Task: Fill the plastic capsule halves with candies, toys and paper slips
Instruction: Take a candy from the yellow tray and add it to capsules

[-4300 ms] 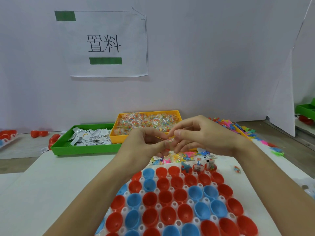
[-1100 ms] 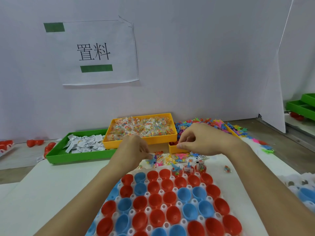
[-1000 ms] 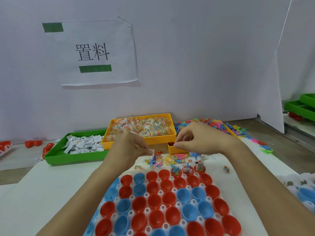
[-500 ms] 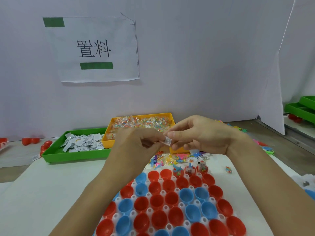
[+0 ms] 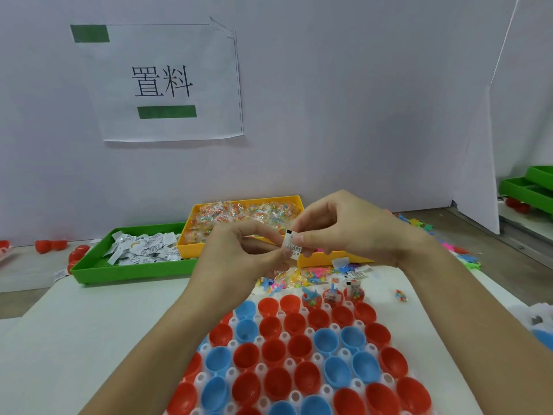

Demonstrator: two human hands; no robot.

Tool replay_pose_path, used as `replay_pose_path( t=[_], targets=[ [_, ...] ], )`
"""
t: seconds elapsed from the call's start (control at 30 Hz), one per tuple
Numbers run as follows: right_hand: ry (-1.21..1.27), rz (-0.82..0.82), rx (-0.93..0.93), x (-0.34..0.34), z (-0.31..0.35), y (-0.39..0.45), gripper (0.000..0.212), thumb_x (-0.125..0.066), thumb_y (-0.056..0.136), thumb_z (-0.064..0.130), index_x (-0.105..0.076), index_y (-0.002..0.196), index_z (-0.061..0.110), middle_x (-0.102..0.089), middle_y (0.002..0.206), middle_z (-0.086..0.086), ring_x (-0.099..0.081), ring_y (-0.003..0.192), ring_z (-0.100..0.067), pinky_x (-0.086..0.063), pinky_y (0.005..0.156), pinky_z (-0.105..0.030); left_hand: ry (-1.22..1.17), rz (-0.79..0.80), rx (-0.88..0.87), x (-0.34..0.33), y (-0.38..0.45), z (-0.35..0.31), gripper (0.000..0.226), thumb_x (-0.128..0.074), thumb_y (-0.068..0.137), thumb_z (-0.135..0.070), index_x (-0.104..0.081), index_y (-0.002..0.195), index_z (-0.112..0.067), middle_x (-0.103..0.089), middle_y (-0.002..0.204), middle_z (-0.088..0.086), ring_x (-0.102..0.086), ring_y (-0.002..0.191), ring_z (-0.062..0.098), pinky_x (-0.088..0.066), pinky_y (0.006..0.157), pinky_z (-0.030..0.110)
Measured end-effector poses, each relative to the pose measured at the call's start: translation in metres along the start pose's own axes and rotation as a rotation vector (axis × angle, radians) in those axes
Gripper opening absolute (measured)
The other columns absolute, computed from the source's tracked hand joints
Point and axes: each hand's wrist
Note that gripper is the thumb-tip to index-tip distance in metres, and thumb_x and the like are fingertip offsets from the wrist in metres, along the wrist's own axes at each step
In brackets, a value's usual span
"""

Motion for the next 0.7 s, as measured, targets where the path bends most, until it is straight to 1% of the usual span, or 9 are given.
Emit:
replay_pose_path(
  t=[0.07, 0.17, 0.27, 0.33, 0.47, 0.6, 0.7],
  targets=[
    [-0.019, 0.003, 0.009, -0.001, -0.001, 0.001, 0.003, -0.075, 0.088, 0.023, -0.077, 0.087, 0.021, -0.076, 0.076, 0.006, -0.068, 0.071, -0.003, -0.049, 0.060, -0.014, 0.023, 0.021, -0.009, 0.000, 0.000, 0.001, 0.009, -0.081, 0.077, -0.012, -0.072, 0.079, -0.015, -0.075, 0.070, 0.005, -0.074, 0.066, 0.018, -0.051, 0.053, 0.018],
    [-0.112, -0.005, -0.005, 0.002, -0.006, 0.001, 0.004, -0.077, 0.085, 0.020, -0.078, 0.083, 0.018, -0.076, 0.076, 0.000, -0.070, 0.070, -0.008, -0.052, 0.064, -0.017, 0.103, 0.055, -0.009, 0.001, 0.001, 0.004, 0.013, -0.082, 0.076, -0.017, -0.073, 0.070, -0.024, -0.075, 0.068, 0.002, -0.072, 0.064, 0.013, -0.048, 0.054, 0.013],
    [-0.303, 0.015, -0.070, 0.004, -0.015, 0.001, 0.005, -0.078, 0.084, 0.020, -0.078, 0.080, 0.023, -0.075, 0.075, 0.008, -0.068, 0.069, -0.002, -0.054, 0.066, -0.021, 0.170, 0.056, -0.010, 0.004, 0.003, 0.007, 0.012, -0.080, 0.079, -0.019, -0.073, 0.072, -0.026, -0.075, 0.067, -0.003, -0.070, 0.062, 0.008, -0.045, 0.054, 0.012],
    [-0.394, 0.064, -0.109, 0.001, -0.020, 0.003, 0.005, -0.079, 0.083, 0.020, -0.078, 0.081, 0.024, -0.075, 0.076, 0.012, -0.068, 0.072, -0.001, -0.057, 0.072, -0.025, 0.194, 0.052, -0.023, 0.007, 0.004, 0.006, 0.011, -0.080, 0.080, -0.019, -0.073, 0.074, -0.026, -0.075, 0.068, -0.003, -0.069, 0.063, 0.008, -0.045, 0.054, 0.012],
    [-0.448, 0.122, -0.124, -0.006, -0.026, 0.006, 0.006, -0.079, 0.084, 0.022, -0.078, 0.083, 0.027, -0.073, 0.078, 0.014, -0.067, 0.074, 0.002, -0.056, 0.071, -0.021, 0.236, 0.054, -0.049, 0.009, 0.004, 0.005, 0.008, -0.079, 0.081, -0.020, -0.073, 0.077, -0.025, -0.075, 0.070, -0.005, -0.071, 0.066, 0.009, -0.048, 0.057, 0.013],
    [-0.469, 0.154, -0.135, -0.010, -0.029, 0.008, 0.007, -0.079, 0.084, 0.023, -0.078, 0.086, 0.030, -0.074, 0.082, 0.016, -0.066, 0.076, 0.007, -0.050, 0.063, -0.013, 0.253, 0.051, -0.049, 0.009, 0.004, 0.006, 0.008, -0.078, 0.082, -0.019, -0.073, 0.079, -0.023, -0.074, 0.071, -0.005, -0.071, 0.067, 0.012, -0.048, 0.057, 0.014],
    [-0.469, 0.174, -0.153, -0.014, -0.032, 0.009, 0.008, -0.079, 0.084, 0.022, -0.078, 0.086, 0.030, -0.074, 0.082, 0.016, -0.066, 0.075, 0.008, -0.049, 0.062, -0.013, 0.273, 0.062, -0.052, 0.010, 0.004, 0.007, 0.007, -0.078, 0.082, -0.020, -0.073, 0.079, -0.024, -0.075, 0.072, -0.004, -0.071, 0.070, 0.014, -0.057, 0.064, 0.025]
  ],
)
Point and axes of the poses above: each hand's wrist, its own y-axis towards the middle knuckle, its own x-axis out of the back of the hand, z = x × y
